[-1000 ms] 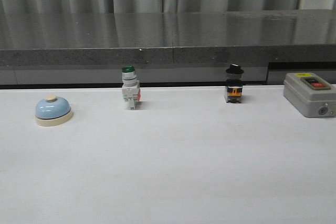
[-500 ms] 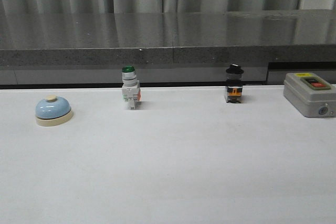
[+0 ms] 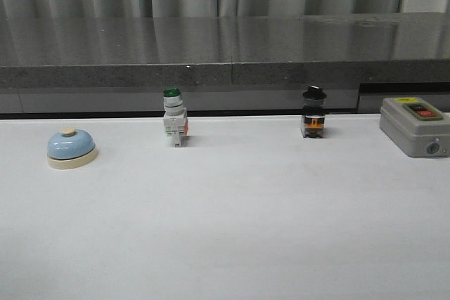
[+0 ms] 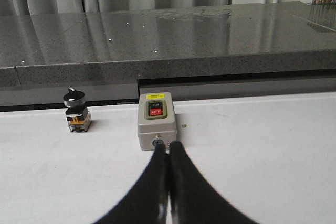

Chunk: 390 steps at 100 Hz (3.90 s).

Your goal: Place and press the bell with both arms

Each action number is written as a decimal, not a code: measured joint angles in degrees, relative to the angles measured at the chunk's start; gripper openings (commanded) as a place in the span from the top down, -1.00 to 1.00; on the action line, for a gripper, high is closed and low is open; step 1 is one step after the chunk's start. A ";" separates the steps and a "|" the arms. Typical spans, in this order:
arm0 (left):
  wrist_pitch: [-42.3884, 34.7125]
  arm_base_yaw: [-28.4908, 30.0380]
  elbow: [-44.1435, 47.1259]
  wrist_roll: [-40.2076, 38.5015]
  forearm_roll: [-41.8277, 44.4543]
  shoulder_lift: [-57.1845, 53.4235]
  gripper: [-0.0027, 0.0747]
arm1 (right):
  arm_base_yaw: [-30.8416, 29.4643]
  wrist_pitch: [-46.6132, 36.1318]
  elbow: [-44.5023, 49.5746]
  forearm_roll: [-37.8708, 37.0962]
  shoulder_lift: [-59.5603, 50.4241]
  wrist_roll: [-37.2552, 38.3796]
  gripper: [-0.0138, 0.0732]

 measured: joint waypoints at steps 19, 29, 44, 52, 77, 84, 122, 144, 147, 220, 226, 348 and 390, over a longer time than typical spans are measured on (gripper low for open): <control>-0.11 -0.10 -5.56 2.22 -0.40 9.37 -0.12 | 0.00 0.00 0.00 0.00 0.00 0.00 0.82; -0.21 -0.76 -8.77 2.48 -1.69 14.04 -0.55 | 0.00 0.00 0.00 0.00 0.00 0.00 0.82; 0.64 -2.12 -14.43 2.57 -3.64 21.72 -0.58 | 0.00 0.00 0.00 0.00 0.00 0.00 0.82; 2.74 -3.09 -18.36 2.57 -3.97 25.82 -0.58 | 0.00 0.00 0.00 0.00 0.00 0.00 0.82; 11.22 -6.10 -29.15 2.57 -4.37 39.13 -0.57 | 0.00 0.00 0.00 0.00 0.00 0.00 0.82; 12.37 -6.10 -31.34 2.57 -4.63 42.38 -0.57 | 0.00 0.00 0.00 0.00 0.00 0.00 0.82; 16.23 -6.18 -39.36 2.57 -4.76 55.74 -0.56 | 0.00 0.00 0.00 0.00 0.00 0.00 0.82; 16.33 -6.18 -40.72 2.57 -4.85 59.96 -0.49 | 0.00 0.00 0.00 0.00 0.00 0.00 0.82; 16.33 -6.18 -40.72 2.57 -4.85 60.30 -0.49 | 0.00 0.00 0.00 0.00 0.00 0.00 0.82; 12.54 -6.18 -41.22 2.57 -4.89 63.86 -0.48 | 0.00 0.00 0.00 0.00 0.00 0.00 0.82; 12.21 -6.18 -41.22 2.57 -4.89 64.11 -0.48 | 0.00 0.00 0.00 0.00 0.00 0.00 0.82; 20.46 -8.81 -52.07 2.81 -6.91 61.32 0.29 | 0.00 0.00 0.00 0.00 0.00 0.00 0.82; 26.02 -20.99 -60.04 4.11 -8.71 58.79 0.29 | 0.00 0.00 0.00 0.00 0.00 0.00 0.82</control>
